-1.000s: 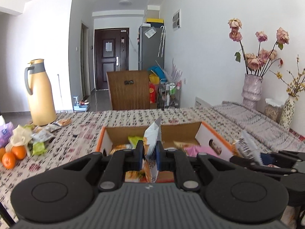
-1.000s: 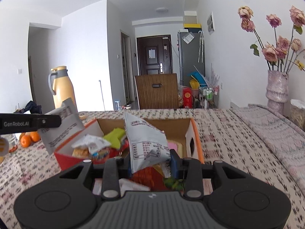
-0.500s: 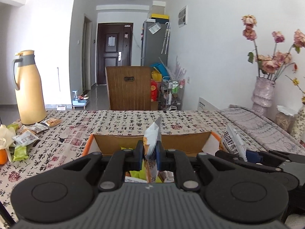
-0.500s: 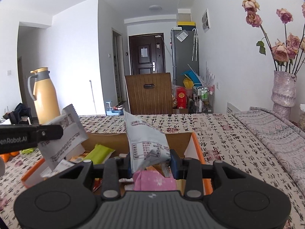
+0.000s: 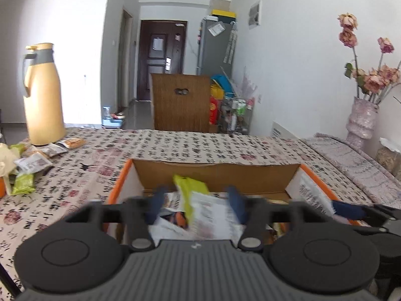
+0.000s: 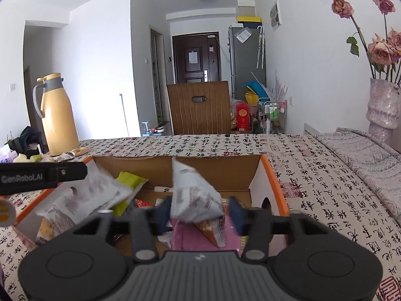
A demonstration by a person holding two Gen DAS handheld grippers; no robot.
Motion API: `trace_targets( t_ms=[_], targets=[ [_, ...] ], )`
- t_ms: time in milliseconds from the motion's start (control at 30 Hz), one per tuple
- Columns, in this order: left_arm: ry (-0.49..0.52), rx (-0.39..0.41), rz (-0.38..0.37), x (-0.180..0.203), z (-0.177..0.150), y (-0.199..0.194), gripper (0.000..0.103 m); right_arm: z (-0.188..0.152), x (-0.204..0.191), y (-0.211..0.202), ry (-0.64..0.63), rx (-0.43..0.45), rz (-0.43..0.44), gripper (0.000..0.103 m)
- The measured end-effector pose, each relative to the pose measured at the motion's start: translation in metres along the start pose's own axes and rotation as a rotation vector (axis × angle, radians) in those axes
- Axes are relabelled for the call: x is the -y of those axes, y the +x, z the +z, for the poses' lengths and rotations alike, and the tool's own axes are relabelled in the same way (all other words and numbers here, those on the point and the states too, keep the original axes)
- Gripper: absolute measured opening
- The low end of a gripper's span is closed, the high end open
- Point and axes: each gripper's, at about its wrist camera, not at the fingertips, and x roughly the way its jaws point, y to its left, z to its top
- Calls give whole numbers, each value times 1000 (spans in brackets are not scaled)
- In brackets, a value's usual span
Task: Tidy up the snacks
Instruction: 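Open both grippers to drop the packets into the box, then move both tools back to the snack pile in front of the box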
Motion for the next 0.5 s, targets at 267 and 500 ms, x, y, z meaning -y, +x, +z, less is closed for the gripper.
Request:
trace_targets(
  t_ms=[267,500],
  targets=[
    [-29,17,48,-4,2,-3,103,2,9,-6,47,30,-24,103],
    [-36,14,69,-3,6,-5,103,4,10,-8,49,40,-33,103]
  ],
)
